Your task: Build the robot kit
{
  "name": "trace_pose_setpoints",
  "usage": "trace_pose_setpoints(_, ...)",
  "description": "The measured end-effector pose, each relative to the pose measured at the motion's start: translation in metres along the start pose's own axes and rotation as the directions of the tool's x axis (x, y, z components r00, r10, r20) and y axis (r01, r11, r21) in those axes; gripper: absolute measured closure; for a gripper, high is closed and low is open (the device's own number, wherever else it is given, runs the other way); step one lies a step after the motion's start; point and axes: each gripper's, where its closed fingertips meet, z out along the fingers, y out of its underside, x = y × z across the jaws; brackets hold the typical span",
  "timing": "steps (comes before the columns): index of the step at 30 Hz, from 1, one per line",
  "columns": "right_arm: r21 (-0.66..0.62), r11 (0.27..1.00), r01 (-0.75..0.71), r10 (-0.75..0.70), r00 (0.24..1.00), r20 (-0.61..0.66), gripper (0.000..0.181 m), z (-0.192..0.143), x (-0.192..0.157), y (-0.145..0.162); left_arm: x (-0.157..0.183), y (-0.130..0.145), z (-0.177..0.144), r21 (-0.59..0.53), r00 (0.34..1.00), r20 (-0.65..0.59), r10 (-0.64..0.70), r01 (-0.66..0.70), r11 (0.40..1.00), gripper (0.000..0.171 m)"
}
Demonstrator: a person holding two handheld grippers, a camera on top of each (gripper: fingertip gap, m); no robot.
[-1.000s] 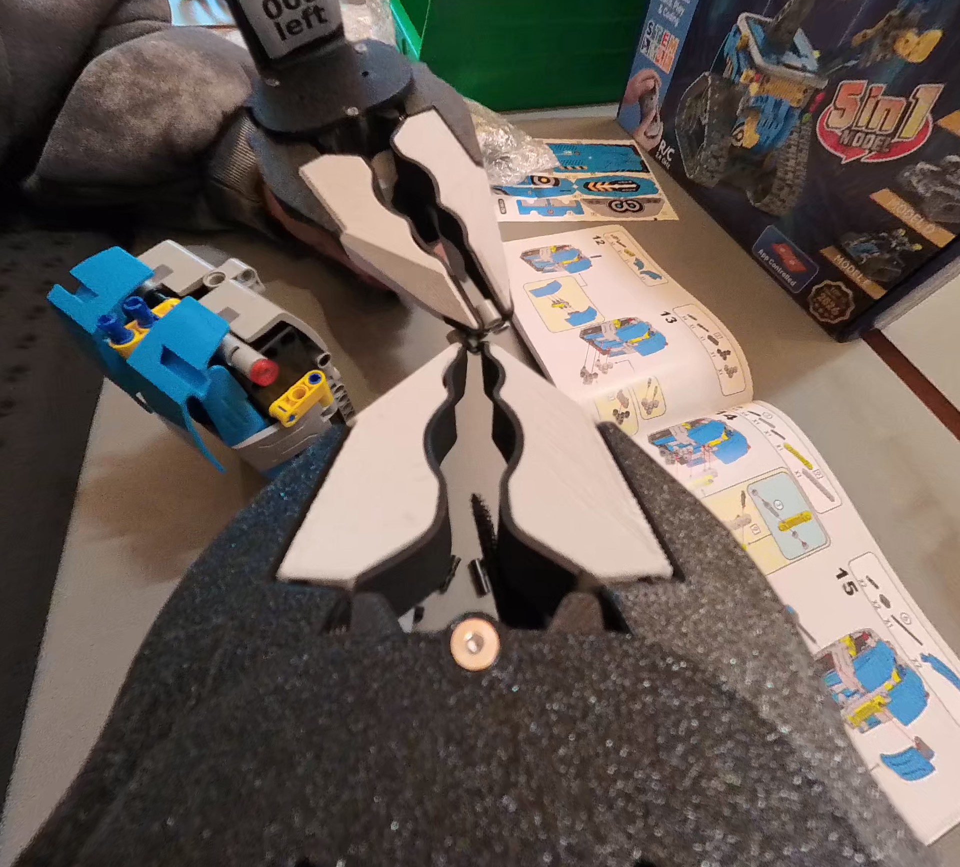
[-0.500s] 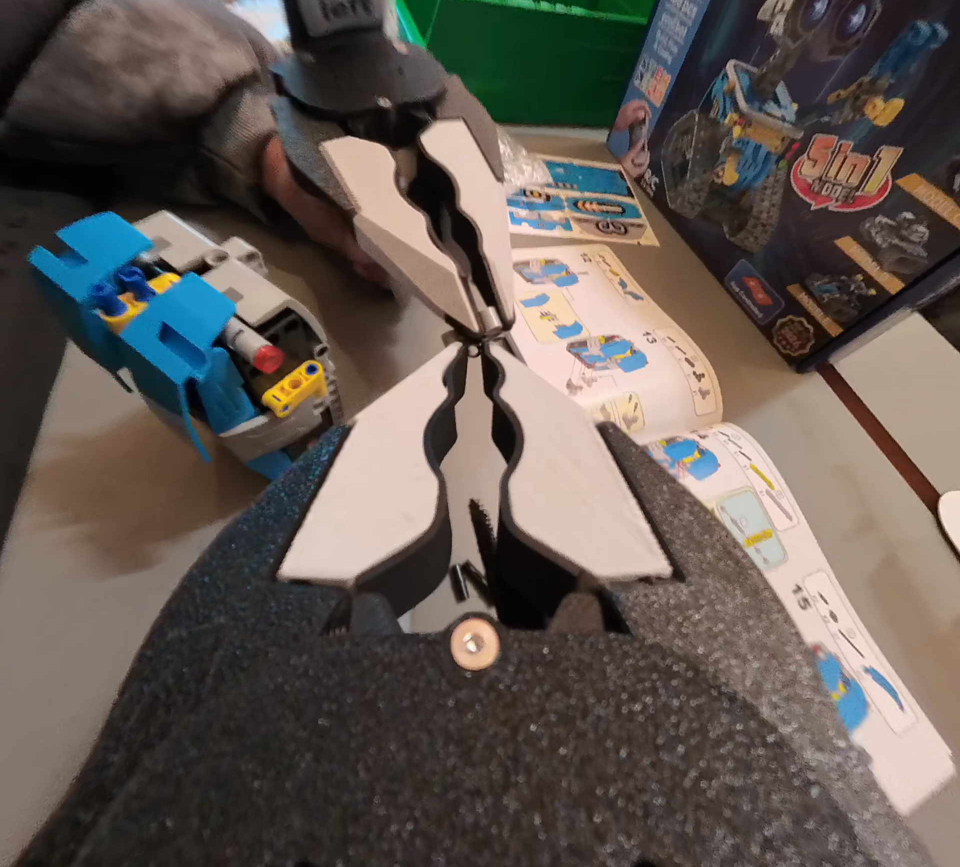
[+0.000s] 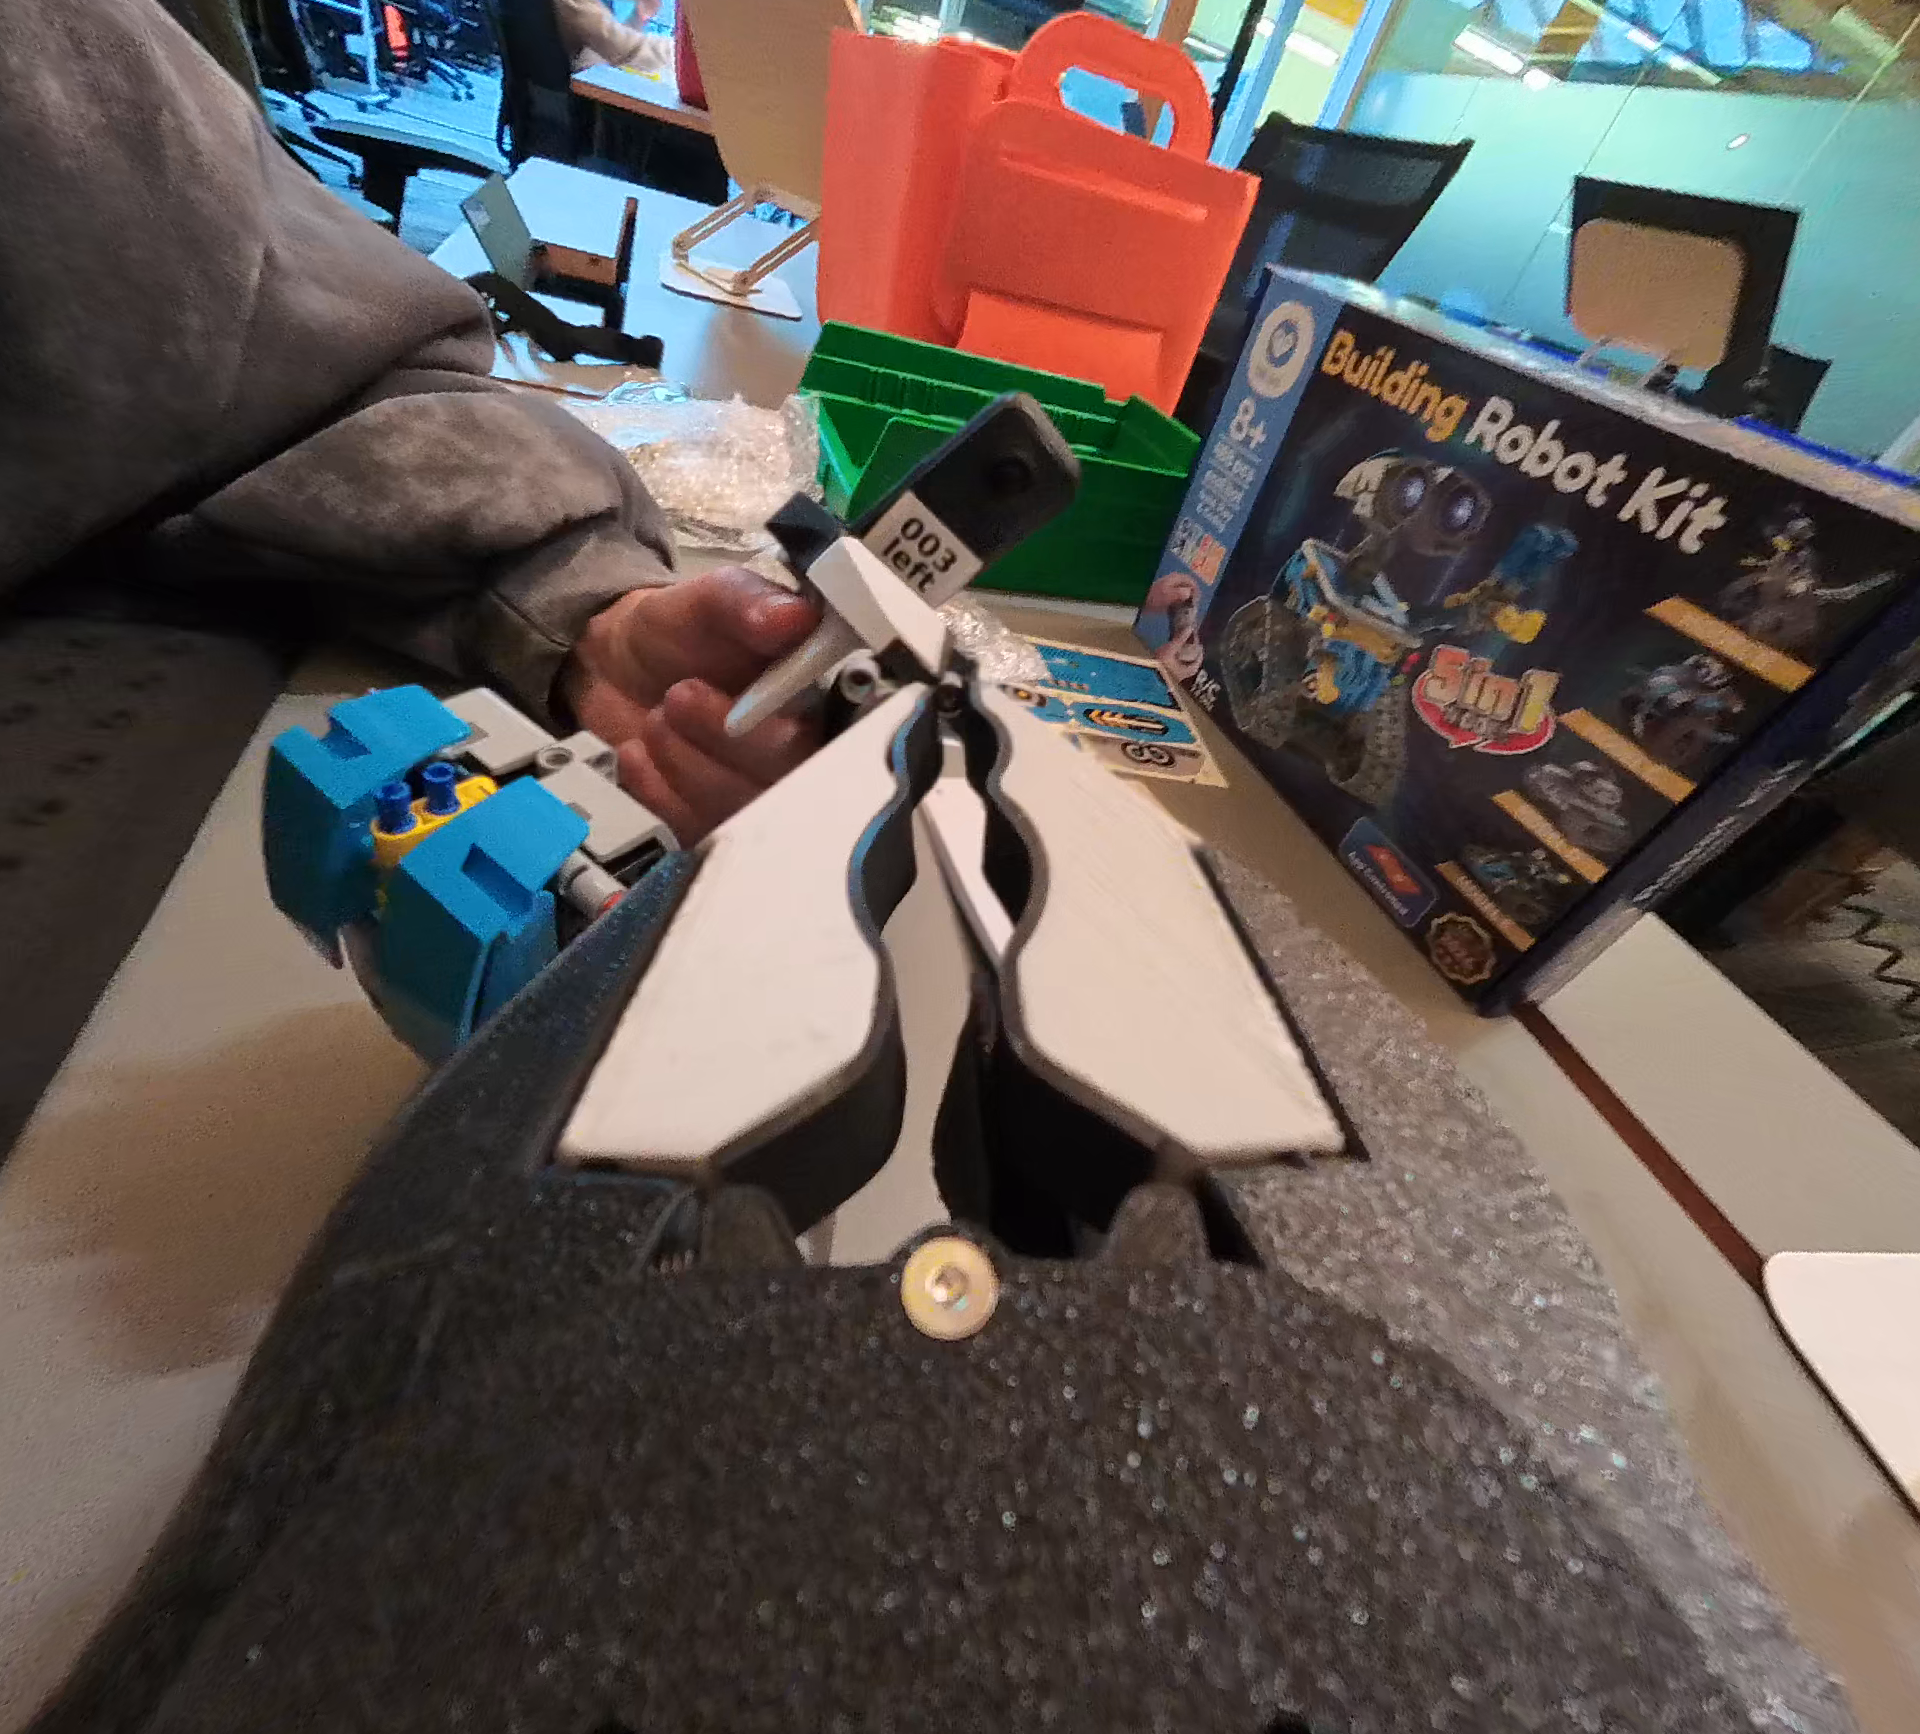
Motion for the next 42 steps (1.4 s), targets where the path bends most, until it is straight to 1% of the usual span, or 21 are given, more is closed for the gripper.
trace_pose_setpoints(4, -0.003, 1.000, 0.007, -0.007, 1.000, 0.009, 0.177, 0.001, -0.002, 0.001, 0.002, 0.000, 0.001, 0.016, 0.995, -0.048, -0.083, 0.084, 0.996, 0.166)
trace_pose_setpoints(8, 0.012, 1.000, 0.001, -0.001, 1.000, 0.015, 0.177, 0.002, -0.004, -0.001, 0.003, 0.001, 0.001, 0.008, 0.991, -0.071, -0.116, 0.117, 0.993, 0.166)
trace_pose_setpoints(13, 0.017, 1.000, 0.017, -0.017, 1.000, 0.004, 0.177, 0.003, -0.004, 0.002, 0.002, 0.001, 0.000, 0.015, 0.970, -0.116, -0.213, 0.217, 0.976, 0.166)
trace_pose_setpoints(19, 0.082, 0.997, 0.001, -0.003, 1.000, 0.015, 0.177, 0.005, -0.006, -0.003, 0.007, -0.001, -0.002, 0.034, 0.939, -0.186, -0.288, 0.299, 0.954, 0.166)
trace_pose_setpoints(21, 0.111, 0.994, -0.023, 0.020, 0.999, 0.034, 0.177, 0.005, -0.007, -0.006, 0.011, -0.003, -0.001, 0.050, 0.915, -0.232, -0.330, 0.350, 0.935, 0.166)
trace_pose_setpoints(24, 0.110, 0.993, -0.047, 0.041, 0.998, 0.055, 0.178, 0.005, -0.010, -0.008, 0.015, -0.002, 0.000, 0.054, 0.886, -0.275, -0.372, 0.401, 0.915, 0.166)
trace_pose_setpoints(28, 0.090, 0.996, -0.019, 0.016, 0.999, 0.033, 0.178, 0.006, -0.010, -0.007, 0.014, -0.003, 0.000, 0.053, 0.887, -0.274, -0.372, 0.400, 0.915, 0.166)
trace_pose_setpoints(30, 0.085, 0.996, -0.022, 0.021, 1.000, 0.020, 0.177, 0.008, -0.008, -0.006, 0.012, -0.004, -0.001, 0.064, 0.899, -0.257, -0.354, 0.381, 0.922, 0.166)
trace_pose_setpoints(32, 0.057, 0.997, -0.046, 0.046, 0.999, -0.006, 0.177, 0.009, -0.002, -0.003, 0.006, -0.007, -0.002, 0.076, 0.925, -0.213, -0.316, 0.338, 0.938, 0.166)
trace_pose_setpoints(34, 0.038, 0.996, -0.085, 0.085, 0.996, 0.003, 0.177, 0.008, 0.001, -0.001, 0.003, -0.006, -0.001, 0.062, 0.943, -0.177, -0.282, 0.297, 0.953, 0.166)
trace_pose_setpoints(36, 0.037, 0.992, -0.119, 0.118, 0.993, 0.022, 0.169, 0.003, 0.003, -0.002, 0.002, -0.005, -0.001, 0.059, 0.947, -0.167, -0.275, 0.288, 0.956, 0.166)
trace_pose_setpoints(39, 0.031, 0.995, -0.100, 0.099, 0.995, 0.022, 0.170, -0.003, 0.004, -0.003, 0.000, -0.004, -0.002, 0.057, 0.951, -0.152, -0.271, 0.282, 0.958, 0.165)
trace_pose_setpoints(42, 0.020, 0.997, -0.069, 0.068, 0.997, 0.033, 0.173, -0.002, -0.001, -0.003, 0.001, 0.000, 0.001, 0.033, 0.952, -0.146, -0.268, 0.276, 0.961, 0.165)
